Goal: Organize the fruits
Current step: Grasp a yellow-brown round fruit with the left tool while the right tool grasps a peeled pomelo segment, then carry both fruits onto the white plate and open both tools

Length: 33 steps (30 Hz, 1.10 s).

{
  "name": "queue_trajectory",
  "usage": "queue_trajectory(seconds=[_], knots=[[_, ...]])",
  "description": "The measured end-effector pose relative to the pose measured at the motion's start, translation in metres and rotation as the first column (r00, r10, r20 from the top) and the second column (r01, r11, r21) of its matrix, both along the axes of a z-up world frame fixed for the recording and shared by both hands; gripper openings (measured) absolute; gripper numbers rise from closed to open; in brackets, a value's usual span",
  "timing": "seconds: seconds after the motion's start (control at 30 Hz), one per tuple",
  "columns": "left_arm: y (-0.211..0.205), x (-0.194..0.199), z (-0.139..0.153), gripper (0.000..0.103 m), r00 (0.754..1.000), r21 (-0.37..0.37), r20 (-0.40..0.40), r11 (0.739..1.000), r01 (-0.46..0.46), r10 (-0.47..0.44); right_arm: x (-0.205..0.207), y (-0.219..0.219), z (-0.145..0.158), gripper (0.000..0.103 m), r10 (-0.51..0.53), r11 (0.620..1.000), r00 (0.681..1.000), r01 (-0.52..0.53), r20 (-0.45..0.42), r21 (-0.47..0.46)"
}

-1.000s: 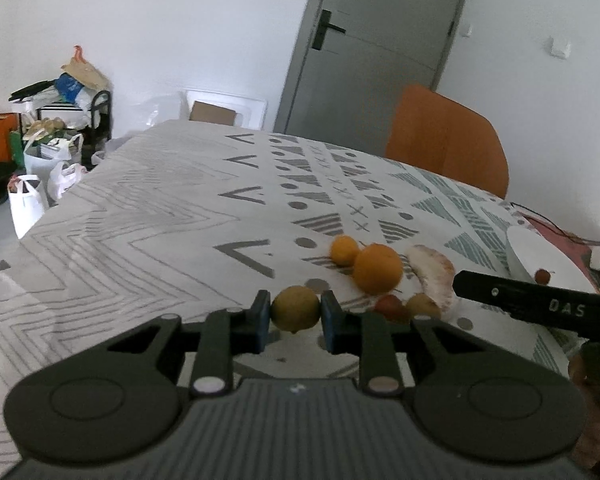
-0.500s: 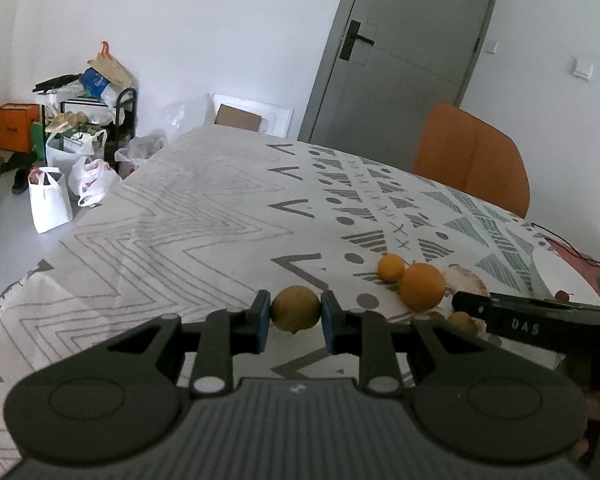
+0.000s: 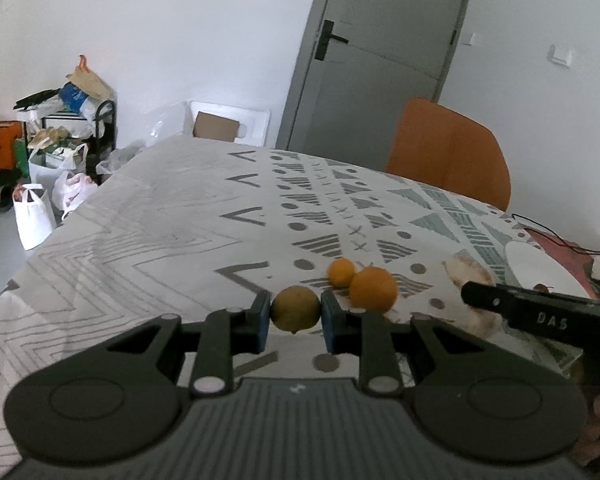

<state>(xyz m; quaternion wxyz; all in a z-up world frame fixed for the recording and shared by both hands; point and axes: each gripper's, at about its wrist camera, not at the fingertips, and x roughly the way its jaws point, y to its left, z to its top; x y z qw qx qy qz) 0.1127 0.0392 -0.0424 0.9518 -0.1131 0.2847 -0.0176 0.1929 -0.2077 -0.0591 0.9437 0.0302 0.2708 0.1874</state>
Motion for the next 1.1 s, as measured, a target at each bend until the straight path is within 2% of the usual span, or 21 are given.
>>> queue_trajectory(seconds=[0.47, 1.1], knots=[[-0.047, 0.008, 0.016, 0.025, 0.996, 0.040, 0.033, 0.996, 0.085, -0.086, -0.012, -0.052, 0.018, 0.037, -0.069, 0.995, 0.996, 0.064, 0.065, 0.079], [-0.107, 0.024, 0.031, 0.025, 0.983, 0.100, 0.057, 0.981, 0.166, -0.173, -0.024, -0.119, 0.017, 0.037, -0.184, 0.975, 0.978, 0.168, 0.097, 0.146]])
